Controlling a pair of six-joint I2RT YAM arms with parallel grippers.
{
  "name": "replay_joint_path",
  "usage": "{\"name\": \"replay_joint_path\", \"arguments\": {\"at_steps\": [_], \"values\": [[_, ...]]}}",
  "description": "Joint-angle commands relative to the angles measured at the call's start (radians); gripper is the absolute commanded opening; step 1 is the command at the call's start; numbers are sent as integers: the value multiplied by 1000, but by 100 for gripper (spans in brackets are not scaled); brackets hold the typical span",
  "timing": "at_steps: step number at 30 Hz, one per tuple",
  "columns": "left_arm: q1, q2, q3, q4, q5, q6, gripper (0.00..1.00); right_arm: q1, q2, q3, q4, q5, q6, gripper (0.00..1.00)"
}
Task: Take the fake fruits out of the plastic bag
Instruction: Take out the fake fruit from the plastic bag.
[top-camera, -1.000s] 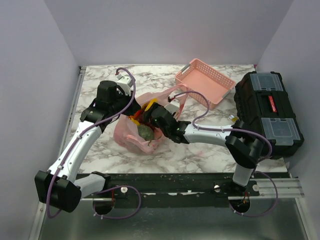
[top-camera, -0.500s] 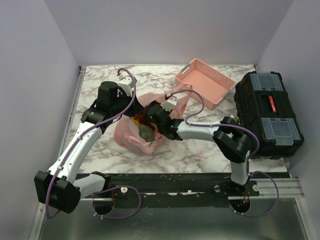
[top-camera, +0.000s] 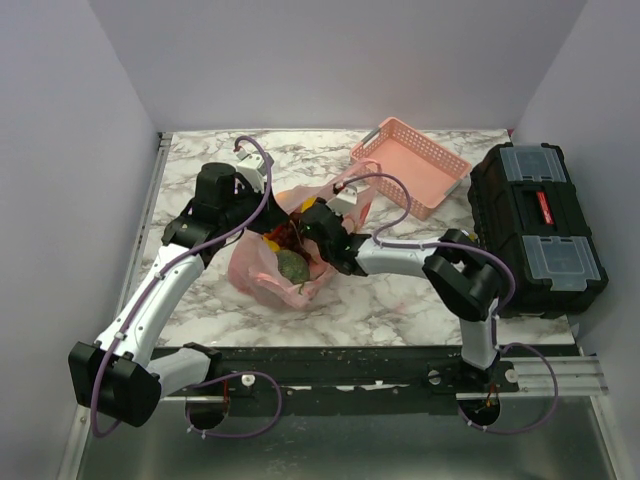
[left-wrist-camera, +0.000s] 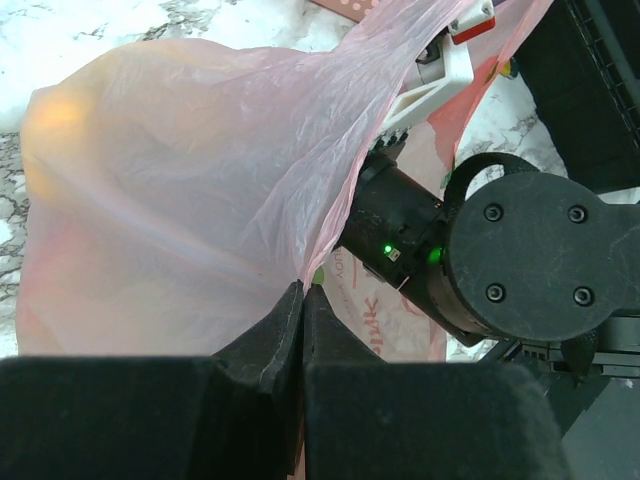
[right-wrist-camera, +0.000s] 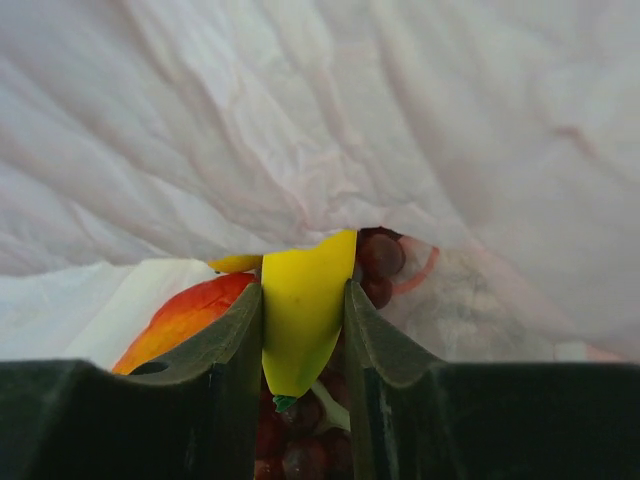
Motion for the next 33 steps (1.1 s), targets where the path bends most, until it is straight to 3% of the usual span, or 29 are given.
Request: {"name": "replay_joint_path", "arguments": {"at_steps": [1,7,19,33], "values": [[-7,-13,-2,16,22,-4,0,4,-60,-52,75,0,-63,16],[-8,-21,-4,12,-3,0,0,4,-147,-110,59,-47,-87,1],[-7,-18,-2,7,-20,-1,0,9,-410,-325,10,-203,-99,1],[-8,-6,7,-20,-132,-5,0,7,-877,-516,-113,-302,-240,1]]}}
